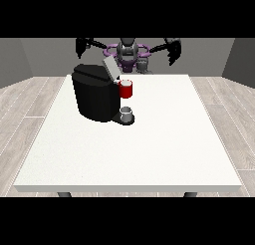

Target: Insert the coffee pod into the coffee machine and close the lid

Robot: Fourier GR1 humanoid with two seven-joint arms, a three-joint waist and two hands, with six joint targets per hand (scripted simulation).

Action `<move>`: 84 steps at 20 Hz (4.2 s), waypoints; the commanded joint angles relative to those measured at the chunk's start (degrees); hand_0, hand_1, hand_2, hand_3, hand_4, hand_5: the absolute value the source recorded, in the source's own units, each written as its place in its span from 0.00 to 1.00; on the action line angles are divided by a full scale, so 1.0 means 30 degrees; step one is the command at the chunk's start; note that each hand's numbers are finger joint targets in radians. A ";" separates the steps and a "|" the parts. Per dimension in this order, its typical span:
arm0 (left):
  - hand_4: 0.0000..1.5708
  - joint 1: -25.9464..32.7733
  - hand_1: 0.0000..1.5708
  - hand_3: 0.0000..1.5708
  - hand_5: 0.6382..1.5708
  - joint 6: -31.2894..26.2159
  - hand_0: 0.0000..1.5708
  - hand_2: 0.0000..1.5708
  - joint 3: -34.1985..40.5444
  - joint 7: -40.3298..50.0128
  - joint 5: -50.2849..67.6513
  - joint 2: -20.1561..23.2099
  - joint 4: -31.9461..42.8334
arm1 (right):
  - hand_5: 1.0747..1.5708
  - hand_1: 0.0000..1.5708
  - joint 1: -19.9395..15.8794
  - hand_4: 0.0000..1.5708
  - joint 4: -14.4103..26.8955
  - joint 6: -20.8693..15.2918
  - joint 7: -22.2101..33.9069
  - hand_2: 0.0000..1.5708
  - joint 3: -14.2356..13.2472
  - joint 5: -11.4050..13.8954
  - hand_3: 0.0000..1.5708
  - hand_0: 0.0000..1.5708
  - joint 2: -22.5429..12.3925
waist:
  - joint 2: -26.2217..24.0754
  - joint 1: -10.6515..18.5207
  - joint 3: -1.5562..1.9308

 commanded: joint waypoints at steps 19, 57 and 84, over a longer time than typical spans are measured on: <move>0.24 0.3975 0.00 0.00 1.00 -0.0297 0.00 0.00 -0.3769 0.3294 0.4824 -0.0763 -0.7620 | 1.00 0.00 -0.5793 0.08 0.3130 0.1679 0.3140 0.00 -0.3200 -0.3026 0.00 0.00 -0.2238 | 0.1849 0.3058 0.0017; 0.23 0.7494 0.00 0.00 1.00 0.0378 0.00 0.00 -0.5309 0.5157 0.5976 0.0397 -1.5684 | 1.00 0.00 -1.3171 0.00 0.5441 0.1164 0.2933 0.00 0.0280 -0.0173 0.00 0.00 -0.1255 | 0.6371 0.3161 0.0008; 0.28 0.3962 0.00 0.00 1.00 -0.1070 0.00 0.00 -0.6406 0.4292 0.6089 0.0584 -1.5066 | 1.00 0.00 -1.7094 0.00 0.3060 0.0467 0.6095 0.00 -0.0010 0.2878 0.00 0.00 -0.3738 | 1.0076 0.8509 0.0010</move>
